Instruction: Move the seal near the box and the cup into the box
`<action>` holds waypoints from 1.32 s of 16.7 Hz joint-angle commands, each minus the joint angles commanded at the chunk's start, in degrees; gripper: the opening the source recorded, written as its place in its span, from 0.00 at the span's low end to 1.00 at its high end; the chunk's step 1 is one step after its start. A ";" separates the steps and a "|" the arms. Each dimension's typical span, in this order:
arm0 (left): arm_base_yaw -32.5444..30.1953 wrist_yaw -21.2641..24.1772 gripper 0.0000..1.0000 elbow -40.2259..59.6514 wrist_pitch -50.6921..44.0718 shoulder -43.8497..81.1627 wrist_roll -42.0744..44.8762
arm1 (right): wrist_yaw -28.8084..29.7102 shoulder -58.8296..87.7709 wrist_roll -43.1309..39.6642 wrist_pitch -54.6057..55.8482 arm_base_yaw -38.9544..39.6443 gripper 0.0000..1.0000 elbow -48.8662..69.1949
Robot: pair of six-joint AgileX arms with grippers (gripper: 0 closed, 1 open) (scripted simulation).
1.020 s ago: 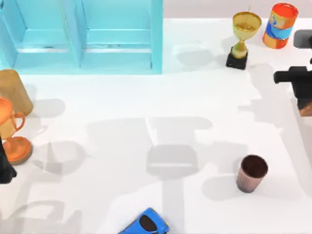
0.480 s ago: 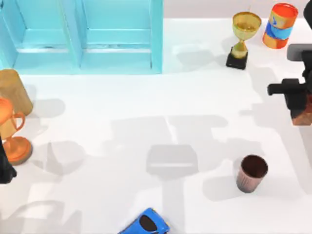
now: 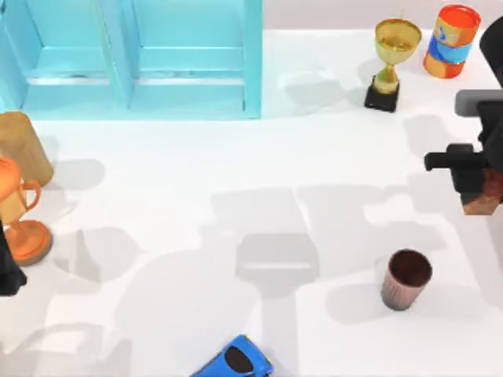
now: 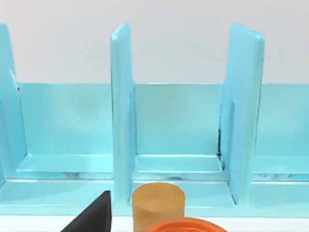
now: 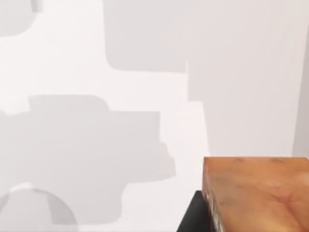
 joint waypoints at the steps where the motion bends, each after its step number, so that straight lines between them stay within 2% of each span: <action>1: 0.00 0.00 1.00 0.00 0.00 0.00 0.00 | 0.00 0.00 0.00 0.00 0.00 0.00 0.00; 2: 0.00 0.00 1.00 0.00 0.00 0.00 0.00 | 0.00 0.00 0.00 0.00 0.00 0.00 0.00; 15: 0.00 0.00 1.00 0.00 0.00 0.00 0.00 | 0.00 0.00 0.00 0.00 0.00 0.98 0.00; 22: 0.00 0.00 1.00 0.00 0.00 0.00 0.00 | 0.00 0.00 0.00 0.00 0.00 1.00 0.00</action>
